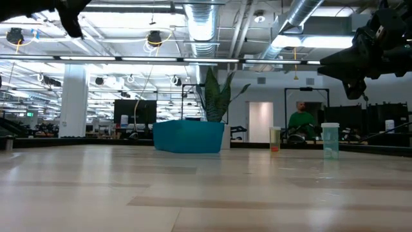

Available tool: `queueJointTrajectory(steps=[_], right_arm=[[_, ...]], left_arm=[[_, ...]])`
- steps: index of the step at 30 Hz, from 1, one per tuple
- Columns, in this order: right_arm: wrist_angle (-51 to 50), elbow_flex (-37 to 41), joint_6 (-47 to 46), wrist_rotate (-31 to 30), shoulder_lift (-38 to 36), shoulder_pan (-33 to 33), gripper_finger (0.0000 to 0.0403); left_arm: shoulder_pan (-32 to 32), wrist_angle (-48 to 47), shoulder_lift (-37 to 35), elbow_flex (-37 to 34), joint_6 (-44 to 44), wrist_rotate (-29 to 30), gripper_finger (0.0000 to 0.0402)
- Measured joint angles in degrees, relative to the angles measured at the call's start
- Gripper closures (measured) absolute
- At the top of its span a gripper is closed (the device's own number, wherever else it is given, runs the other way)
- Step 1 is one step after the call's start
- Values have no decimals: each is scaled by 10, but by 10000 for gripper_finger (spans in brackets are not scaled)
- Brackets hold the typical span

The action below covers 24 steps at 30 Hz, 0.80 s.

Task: Pick and place pill bottles into a basket
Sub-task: Put the bottom blue pill bottle into the blue bin

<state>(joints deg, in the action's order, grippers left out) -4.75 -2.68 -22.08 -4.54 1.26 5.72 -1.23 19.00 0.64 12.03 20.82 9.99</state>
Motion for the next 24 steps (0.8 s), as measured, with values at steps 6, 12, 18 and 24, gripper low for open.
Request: queueJointTrajectory(steps=[6,12,18,24], right_arm=[[-1,0,0,0,0,0,303],[0,0,0,0,0,0,303],[0,0,0,0,0,0,303],[0,0,0,0,0,0,303]], left_arm=[[0,32,2,-33,17,-43,216],[0,36,-5,-73,16,-54,216],[0,67,-4,-114,23,-52,216],[0,18,-4,-114,-5,-71,216]])
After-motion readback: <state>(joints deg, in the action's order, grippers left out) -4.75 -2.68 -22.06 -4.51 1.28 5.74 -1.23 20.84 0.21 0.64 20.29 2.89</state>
